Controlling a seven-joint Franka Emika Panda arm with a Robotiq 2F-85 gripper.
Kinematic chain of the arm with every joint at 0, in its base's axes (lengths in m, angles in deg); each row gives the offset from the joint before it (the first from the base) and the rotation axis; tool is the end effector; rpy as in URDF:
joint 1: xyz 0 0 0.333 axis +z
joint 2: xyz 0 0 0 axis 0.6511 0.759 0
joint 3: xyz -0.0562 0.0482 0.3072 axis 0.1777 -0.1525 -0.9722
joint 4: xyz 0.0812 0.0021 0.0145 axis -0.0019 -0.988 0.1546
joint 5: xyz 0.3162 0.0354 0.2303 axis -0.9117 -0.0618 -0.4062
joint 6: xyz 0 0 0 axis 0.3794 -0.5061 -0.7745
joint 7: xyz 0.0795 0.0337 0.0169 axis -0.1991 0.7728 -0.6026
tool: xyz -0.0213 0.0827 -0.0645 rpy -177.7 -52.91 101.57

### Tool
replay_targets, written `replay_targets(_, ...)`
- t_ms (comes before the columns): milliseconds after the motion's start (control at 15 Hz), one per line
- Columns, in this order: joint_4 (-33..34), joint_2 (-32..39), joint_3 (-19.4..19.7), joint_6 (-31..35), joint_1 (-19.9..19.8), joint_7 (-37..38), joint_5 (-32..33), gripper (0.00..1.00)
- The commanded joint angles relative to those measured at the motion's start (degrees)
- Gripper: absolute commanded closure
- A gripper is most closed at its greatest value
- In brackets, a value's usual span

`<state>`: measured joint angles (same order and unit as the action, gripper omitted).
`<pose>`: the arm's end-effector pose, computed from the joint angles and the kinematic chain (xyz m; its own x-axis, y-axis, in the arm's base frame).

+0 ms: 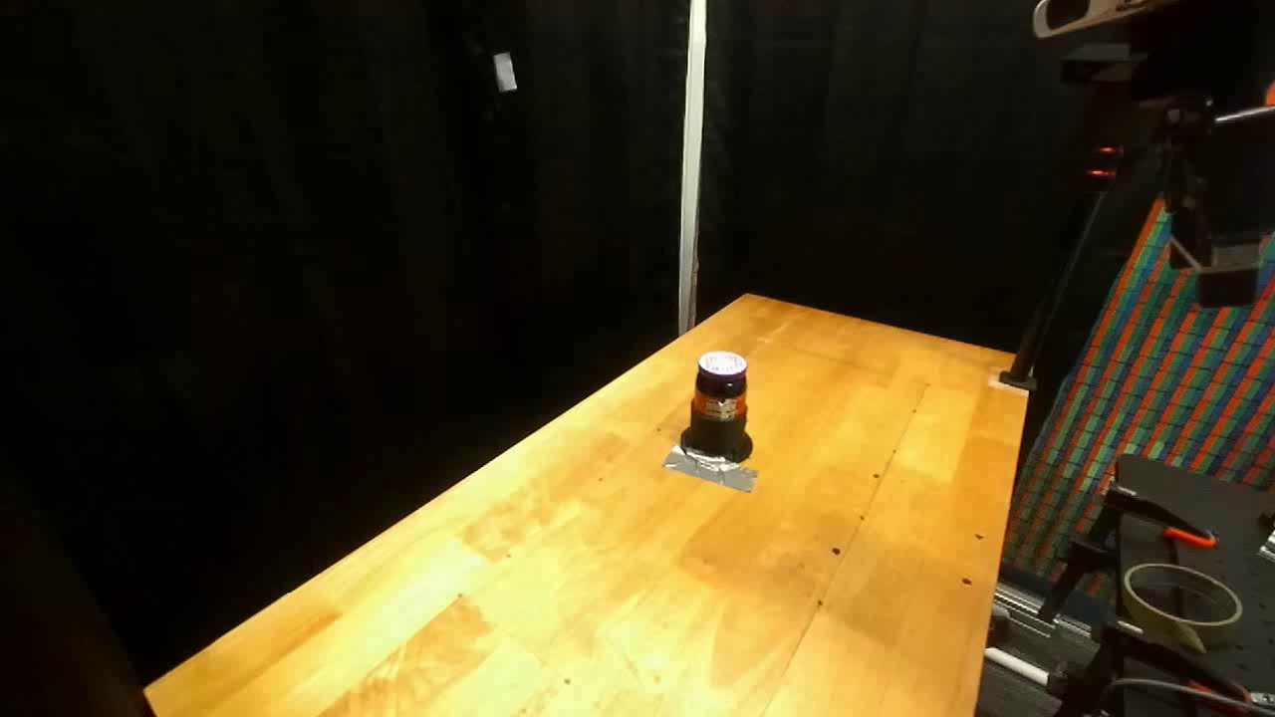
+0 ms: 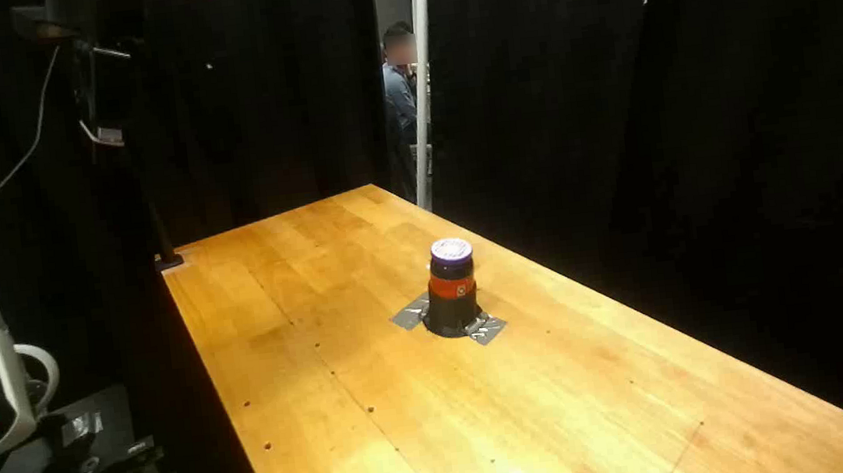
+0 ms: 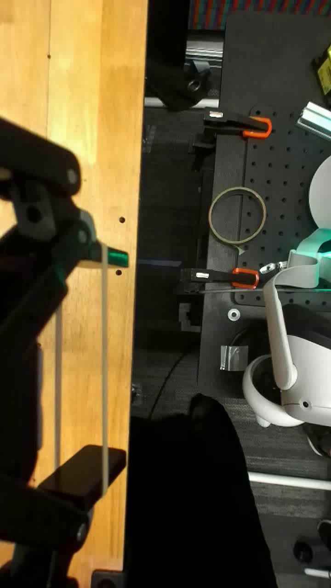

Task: Put the rubber band on the cup

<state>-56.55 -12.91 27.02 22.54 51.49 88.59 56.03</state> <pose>0.3350 0.1901 0.4927 0.9488 0.1147 -0.2942 0.1162 -0.9931 -0.0125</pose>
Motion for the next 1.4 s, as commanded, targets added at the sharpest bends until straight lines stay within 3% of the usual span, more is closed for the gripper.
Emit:
replay_targets(0,0.20,0.02,-0.07,-0.06,-0.11,-0.04,-0.01,0.00)
replay_targets(333,0.41,-0.09,-0.06,-0.06,-0.12,-0.04,-0.02,0.00)
replay_targets(533,1.90,4.19,2.59,2.49,-1.48,-7.41,3.79,0.00)
replay_targets(867,9.31,19.03,7.38,13.83,-3.21,-22.79,10.23,0.00)
replay_targets(1133,18.58,33.05,8.30,22.65,-4.19,-25.76,11.44,0.00)
replay_targets(1333,27.70,42.26,8.21,23.84,-4.44,-25.22,11.42,0.00)
